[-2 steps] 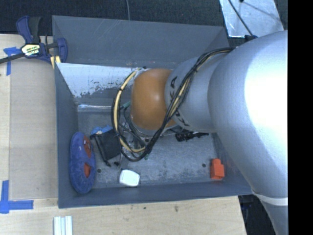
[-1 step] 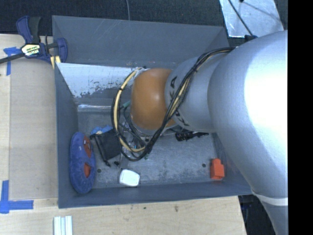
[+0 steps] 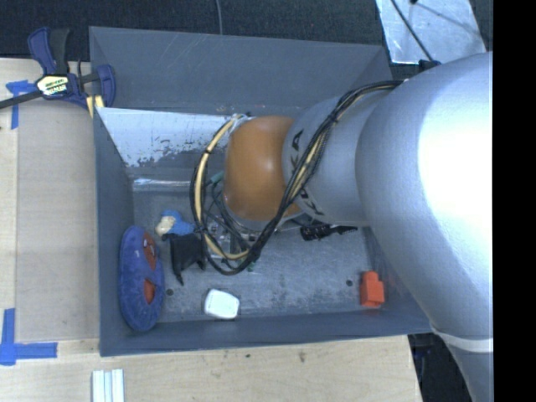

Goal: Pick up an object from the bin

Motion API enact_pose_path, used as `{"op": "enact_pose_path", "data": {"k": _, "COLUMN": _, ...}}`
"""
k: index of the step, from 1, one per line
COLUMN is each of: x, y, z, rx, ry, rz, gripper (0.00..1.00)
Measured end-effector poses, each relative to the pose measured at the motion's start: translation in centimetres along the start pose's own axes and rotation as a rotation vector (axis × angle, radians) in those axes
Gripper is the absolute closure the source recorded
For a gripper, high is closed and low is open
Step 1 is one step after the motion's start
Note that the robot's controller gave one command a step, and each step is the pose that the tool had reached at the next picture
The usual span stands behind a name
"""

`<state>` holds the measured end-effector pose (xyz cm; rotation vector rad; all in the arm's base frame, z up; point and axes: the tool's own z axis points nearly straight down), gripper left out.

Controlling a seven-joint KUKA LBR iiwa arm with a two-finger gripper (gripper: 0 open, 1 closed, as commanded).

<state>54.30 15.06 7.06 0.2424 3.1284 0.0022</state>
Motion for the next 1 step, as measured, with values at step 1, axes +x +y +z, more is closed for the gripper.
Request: {"op": "enact_pose_path", "data": {"k": 1, "x": -0.25, "y": 0.04, "z": -9.99, "rx": -0.003, "ry": -0.006, "rz": 0.000, "gripper": 1.00}}
